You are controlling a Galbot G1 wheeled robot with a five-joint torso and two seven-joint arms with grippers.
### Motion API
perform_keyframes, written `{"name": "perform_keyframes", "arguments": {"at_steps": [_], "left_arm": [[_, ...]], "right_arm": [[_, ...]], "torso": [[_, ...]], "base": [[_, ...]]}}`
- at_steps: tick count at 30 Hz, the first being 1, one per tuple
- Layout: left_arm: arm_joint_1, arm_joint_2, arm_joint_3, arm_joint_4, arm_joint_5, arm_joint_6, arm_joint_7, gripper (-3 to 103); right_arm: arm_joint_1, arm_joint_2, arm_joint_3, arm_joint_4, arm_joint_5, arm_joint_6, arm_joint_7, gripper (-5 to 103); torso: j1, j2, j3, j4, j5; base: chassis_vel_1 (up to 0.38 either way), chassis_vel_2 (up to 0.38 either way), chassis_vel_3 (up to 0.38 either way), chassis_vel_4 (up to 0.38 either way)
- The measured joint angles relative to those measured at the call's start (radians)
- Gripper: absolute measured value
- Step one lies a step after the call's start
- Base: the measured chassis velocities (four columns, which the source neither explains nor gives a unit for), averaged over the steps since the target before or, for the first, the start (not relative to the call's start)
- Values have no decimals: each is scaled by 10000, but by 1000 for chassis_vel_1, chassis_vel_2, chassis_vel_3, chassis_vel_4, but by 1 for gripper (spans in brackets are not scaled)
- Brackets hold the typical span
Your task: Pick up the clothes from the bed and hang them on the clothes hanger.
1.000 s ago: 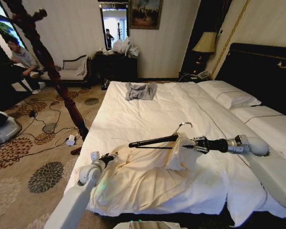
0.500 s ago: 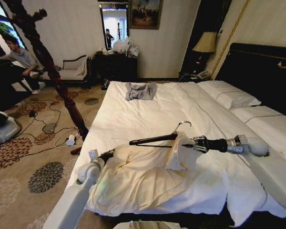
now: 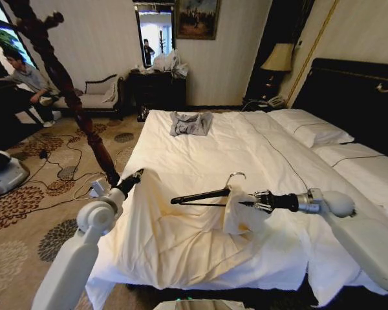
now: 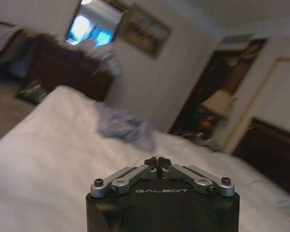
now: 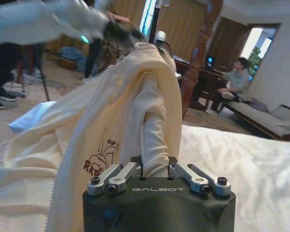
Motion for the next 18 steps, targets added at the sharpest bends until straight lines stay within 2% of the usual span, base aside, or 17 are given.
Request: {"name": "perform_keyframes", "arguments": {"at_steps": [5, 12, 15, 16, 18], "left_arm": [[312, 18, -151, -1283, -205, 147, 180, 0], [982, 138, -128, -2314, -274, 211, 568, 0], [2327, 203, 213, -3044, 98, 251, 1006, 0], [2327, 203, 213, -3044, 98, 251, 1006, 0], [3181, 227, 476, -3133, 632, 299, 1430, 0]], "right_arm": [[117, 270, -466, -14, -403, -57, 683, 19], [349, 435, -829, -159, -576, -71, 1732, 19], [533, 520, -893, -270, -484, -158, 2555, 19], [533, 520, -893, -270, -484, -158, 2555, 19], [614, 538, -933, -298, -327, -198, 3033, 19]], "torso": [[0, 0, -1, 0, 1], [0, 0, -1, -2, 1], [0, 0, -2, 1, 1], [0, 0, -2, 1, 1], [-2, 0, -1, 2, 1]], "base": [[0, 0, 0, 0], [0, 0, 0, 0], [0, 0, 0, 0], [0, 0, 0, 0], [0, 0, 0, 0]]}}
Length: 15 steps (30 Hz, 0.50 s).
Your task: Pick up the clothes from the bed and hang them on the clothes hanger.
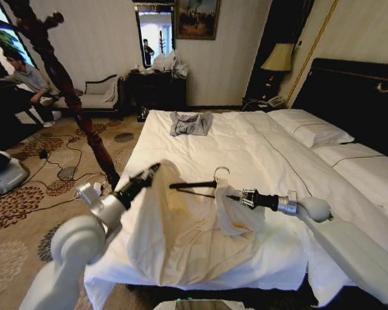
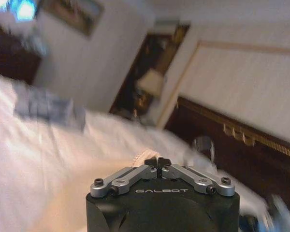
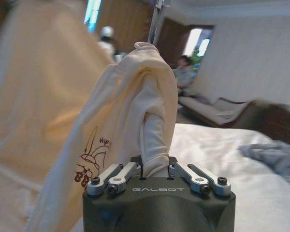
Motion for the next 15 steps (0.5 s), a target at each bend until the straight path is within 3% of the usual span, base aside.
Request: {"name": "perform_keyframes", "arguments": {"at_steps": [2, 6, 11, 15], "left_arm": [[660, 90, 293, -8, 609, 10, 314, 0], [1042, 267, 551, -7, 957, 6, 421, 0], [1078, 354, 870, 17, 1150, -18, 425, 0], [989, 381, 1203, 215, 1823, -168, 511, 0]], "right_arm": [[105, 36, -73, -4, 366, -46, 406, 19], [232, 88, -103, 107, 913, -88, 701, 19], [310, 58, -23, 629, 1963, -84, 777, 19], [265, -155, 169, 1378, 2711, -68, 863, 19]], "torso": [[0, 0, 0, 0, 0], [0, 0, 1, -3, 0], [1, -1, 1, -3, 1], [0, 0, 1, -3, -1]], "base": [[0, 0, 0, 0], [0, 0, 0, 0], [0, 0, 0, 0], [0, 0, 0, 0]]}}
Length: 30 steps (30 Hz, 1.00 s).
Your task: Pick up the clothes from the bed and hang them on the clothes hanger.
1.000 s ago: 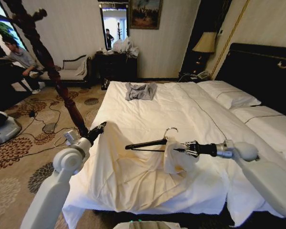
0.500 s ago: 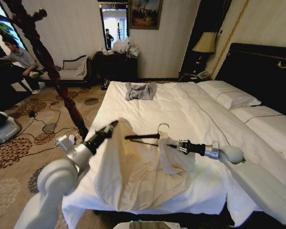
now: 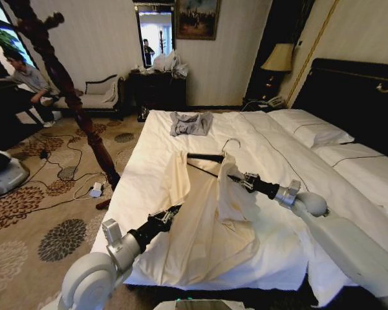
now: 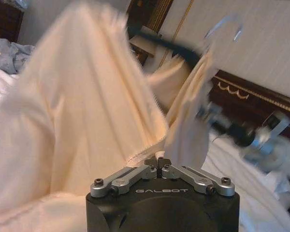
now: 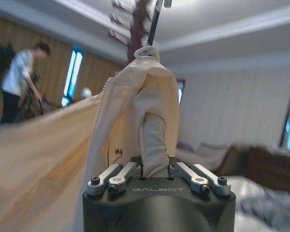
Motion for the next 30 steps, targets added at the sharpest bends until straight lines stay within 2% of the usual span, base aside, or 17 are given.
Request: {"name": "perform_keyframes", "arguments": {"at_steps": [2, 3, 5, 8, 10, 11, 12, 13, 14, 16, 19, 20, 23, 25, 28, 29, 30], "left_arm": [[-143, 6, 196, 307, 807, -189, -101, 0], [-143, 6, 196, 307, 807, -189, -101, 0], [-247, -31, 261, 488, 1356, -243, -345, 0], [-185, -73, 60, 287, 1615, 49, -649, 16], [-129, -52, -54, 127, 1614, 124, -687, 16], [-71, -18, -181, -14, 1589, 163, -689, 22], [-13, 16, -322, -85, 1522, 201, -697, 26], [28, 39, -438, -110, 1436, 232, -698, 26], [64, 61, -605, -128, 1283, 250, -706, 38], [66, 64, -732, -128, 1150, 255, -749, 38], [-147, 30, -1102, -130, 523, 255, -1178, 54], [-147, 30, -1102, -130, 523, 255, -1178, 54], [-697, -44, -1294, -133, -164, 255, -1702, 70], [-972, -82, -1295, -134, -361, 255, -1855, 70], [-1912, -129, -1176, -153, -866, 319, -2226, 86], [-1912, -129, -1176, -153, -866, 319, -2226, 86], [-2277, -129, -1109, -143, -1045, 352, -2355, 92]], "right_arm": [[-29, -128, 68, 360, 102, 2, 46, 19], [-29, -128, 68, 360, 102, 2, 46, 19], [-71, -187, 84, 525, 57, 22, 50, 19], [-144, -164, 93, 464, -130, 121, -16, 19], [-150, -147, 96, 388, -161, 142, -63, 19], [-150, -127, 97, 308, -184, 163, -117, 19], [-143, -105, 100, 208, -219, 192, -192, 19], [-132, -86, 102, 141, -243, 213, -246, 19], [-121, -64, 105, 69, -266, 240, -313, 19], [-118, -51, 105, 33, -282, 253, -354, 19], [-115, -12, 105, -14, -360, 285, -509, 19], [-115, -12, 105, -14, -360, 285, -509, 19], [-161, -6, 59, 52, -426, 301, -564, 19], [-184, -7, 8, 95, -492, 302, -564, 19], [-208, 54, -197, 133, -883, 306, -555, 19], [-208, 54, -197, 133, -883, 306, -555, 19], [-209, 114, -279, 132, -1010, 310, -543, 19]], "torso": [[0, 0, 0, 0, -2], [0, 0, 0, 0, -2], [1, 0, 0, 0, -3], [3, -1, 1, -1, 0], [2, 0, 0, 0, 1], [2, 0, 0, 0, 1], [1, 0, 0, 1, 2], [1, -1, 1, 1, 2], [2, 0, 0, 1, 2], [2, -1, 1, 1, 2], [2, -1, 0, 1, 1], [2, -1, 0, 1, 1], [2, -1, 1, 1, 1], [2, -1, 1, 1, 0], [2, -1, 1, -1, -1], [2, -1, 1, -1, -1], [2, -1, 1, 0, 2]], "base": [[0, 0, 0, 0], [0, 0, 0, 0], [0, 0, 0, 0], [0, 0, 0, 0], [0, 0, 0, 0], [0, 0, 0, 0], [0, 0, 0, 0], [0, 0, 0, 0], [0, 0, 0, 0], [0, 0, 0, 0], [0, 0, 0, 0], [0, 0, 0, 0], [0, 0, 0, 0], [0, 0, 0, 0], [0, 0, 0, 0], [0, 0, 0, 0], [0, 0, 0, 0]]}}
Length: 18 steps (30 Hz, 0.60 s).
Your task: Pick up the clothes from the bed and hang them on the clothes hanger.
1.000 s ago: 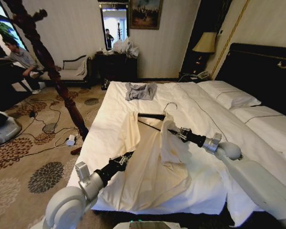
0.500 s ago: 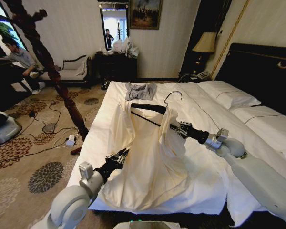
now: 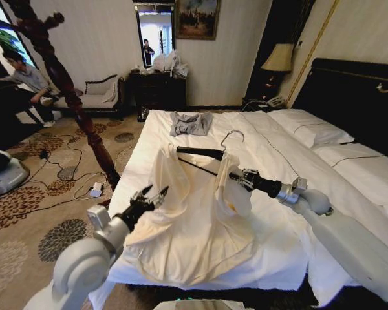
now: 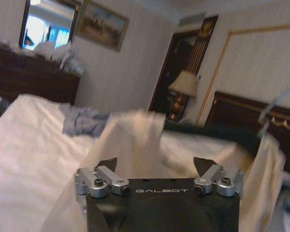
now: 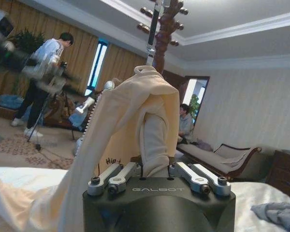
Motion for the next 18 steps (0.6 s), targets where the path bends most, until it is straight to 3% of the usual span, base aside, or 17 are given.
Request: {"name": "perform_keyframes", "arguments": {"at_steps": [5, 18], "left_arm": [[-938, 20, 233, 454, -395, 96, -353, 100], [-1261, -1, 534, 1198, -373, 78, -370, 101]], "right_arm": [[7, 144, -190, 21, -261, 23, 49, 19], [26, 137, -232, 310, -365, 65, -37, 19]], "torso": [[1, 0, 0, -1, -1], [0, 0, 0, 0, -2]], "base": [[0, 0, 0, 0], [0, 0, 0, 0]]}}
